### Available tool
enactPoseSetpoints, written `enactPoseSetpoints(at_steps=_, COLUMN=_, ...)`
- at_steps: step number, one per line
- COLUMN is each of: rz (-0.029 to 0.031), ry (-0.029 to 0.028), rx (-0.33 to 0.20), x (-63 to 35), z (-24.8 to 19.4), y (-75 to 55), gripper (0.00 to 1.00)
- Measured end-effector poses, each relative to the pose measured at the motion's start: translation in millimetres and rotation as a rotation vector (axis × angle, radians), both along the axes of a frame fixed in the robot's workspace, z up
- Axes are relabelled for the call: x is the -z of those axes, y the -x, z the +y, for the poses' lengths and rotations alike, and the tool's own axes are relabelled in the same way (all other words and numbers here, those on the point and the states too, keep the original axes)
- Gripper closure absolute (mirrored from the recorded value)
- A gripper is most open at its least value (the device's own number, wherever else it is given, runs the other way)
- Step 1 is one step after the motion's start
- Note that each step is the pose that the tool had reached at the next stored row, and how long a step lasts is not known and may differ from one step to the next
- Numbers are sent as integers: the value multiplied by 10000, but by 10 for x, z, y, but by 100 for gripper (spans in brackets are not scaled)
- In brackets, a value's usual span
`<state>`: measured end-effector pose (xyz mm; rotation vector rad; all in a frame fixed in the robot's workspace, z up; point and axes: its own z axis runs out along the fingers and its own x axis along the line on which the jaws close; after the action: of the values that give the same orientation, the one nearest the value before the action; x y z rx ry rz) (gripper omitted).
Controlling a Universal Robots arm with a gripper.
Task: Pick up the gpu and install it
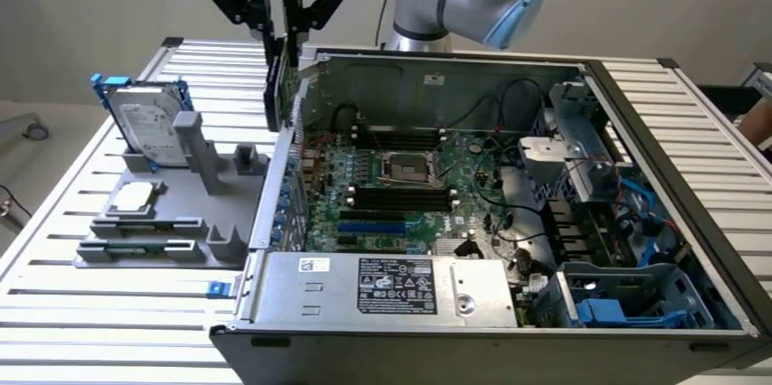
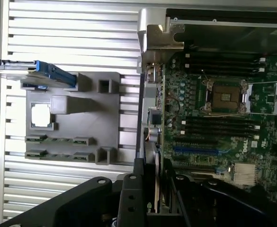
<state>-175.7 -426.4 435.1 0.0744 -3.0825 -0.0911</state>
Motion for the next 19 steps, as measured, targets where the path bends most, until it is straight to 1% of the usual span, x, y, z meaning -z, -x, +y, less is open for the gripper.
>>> enactPoseSetpoints(at_steps=3, rz=17, ry=-72, rx=0, x=-23, z=-12, y=-140, gripper=74)
enactPoseSetpoints(at_steps=8, rz=44, ry=-133, rx=-1, x=-26, z=-41, y=-367, gripper=74)
enactPoseSetpoints(at_steps=14, rz=63, ry=-183, rx=0, x=-26, z=-75, y=-639, gripper=74)
enactPoseSetpoints(at_steps=19, rz=72, ry=-195, rx=-1, x=-26, z=-97, y=-864, gripper=74)
